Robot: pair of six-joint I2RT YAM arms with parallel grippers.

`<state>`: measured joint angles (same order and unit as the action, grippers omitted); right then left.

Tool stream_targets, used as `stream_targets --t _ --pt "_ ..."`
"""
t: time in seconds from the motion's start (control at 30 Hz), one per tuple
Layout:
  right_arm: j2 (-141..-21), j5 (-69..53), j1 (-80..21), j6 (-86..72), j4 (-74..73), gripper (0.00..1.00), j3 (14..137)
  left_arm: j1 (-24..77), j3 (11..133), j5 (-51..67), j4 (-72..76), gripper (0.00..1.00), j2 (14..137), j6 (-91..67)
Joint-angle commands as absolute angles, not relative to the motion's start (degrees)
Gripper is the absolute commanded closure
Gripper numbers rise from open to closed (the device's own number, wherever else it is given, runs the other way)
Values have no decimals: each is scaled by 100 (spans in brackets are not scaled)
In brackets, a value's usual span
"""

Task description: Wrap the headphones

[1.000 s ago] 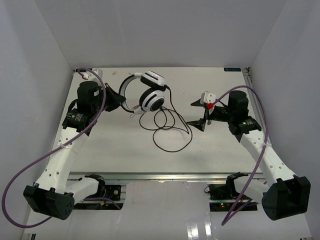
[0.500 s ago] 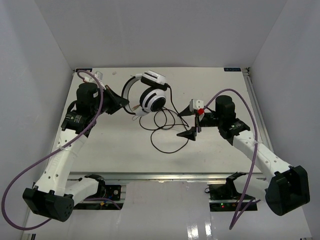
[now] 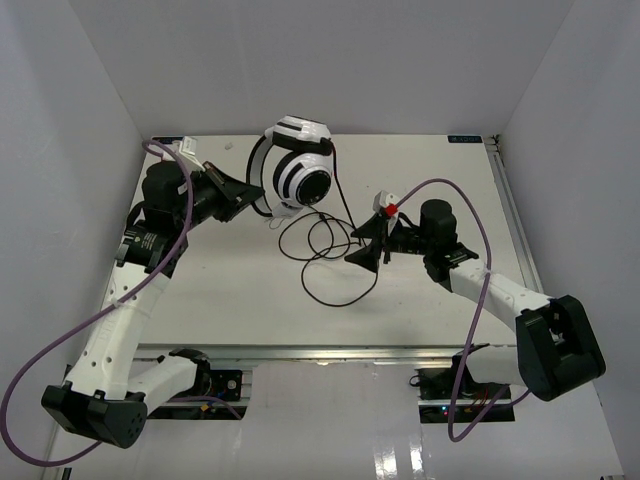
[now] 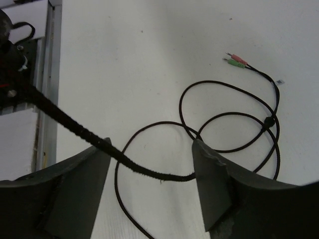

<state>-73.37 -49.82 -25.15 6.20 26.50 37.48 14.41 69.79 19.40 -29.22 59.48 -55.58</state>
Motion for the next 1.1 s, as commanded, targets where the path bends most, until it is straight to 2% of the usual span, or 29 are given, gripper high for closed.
stream_targets --t 0.0,0.03,0.13,0.2,0.37,0.53,0.67,0.77,0.93,1.07 --pt "-7278 -5552 -2522 106 3898 53 3647 1429 7286 2178 -2208 100 5828 -6177" --pt "-7245 -5619 -2522 49 3975 66 3623 1424 7286 2163 -2198 100 5851 -6187" --pt "-7127 -5725 -2526 99 3822 84 3719 1424 7206 2130 -2100 100 5963 -6265" --pt "-6990 -5650 -2522 281 3486 91 3840 1424 7132 1977 -2020 100 6016 -6307" --pt "-6355 -4877 -2531 1543 1712 92 4164 1424 7328 1480 -1920 100 6276 -6072" --pt "-5803 -2706 -2542 3458 -461 92 5127 1441 8057 117 -2679 100 7022 -4039" --pt "-5528 -1029 -2602 4803 -938 92 5623 1574 7788 -1191 -2845 100 7438 -2456" --pt "-5491 109 -2635 5409 -558 92 5703 1677 7432 -1634 -2728 100 7592 -1653" --pt "-5864 184 -2636 5470 -537 92 6475 2307 6965 -1749 -2554 100 7789 -915" --pt "-6227 -769 -2632 4789 -783 92 7171 2857 6770 -1706 -2388 100 7788 -652"
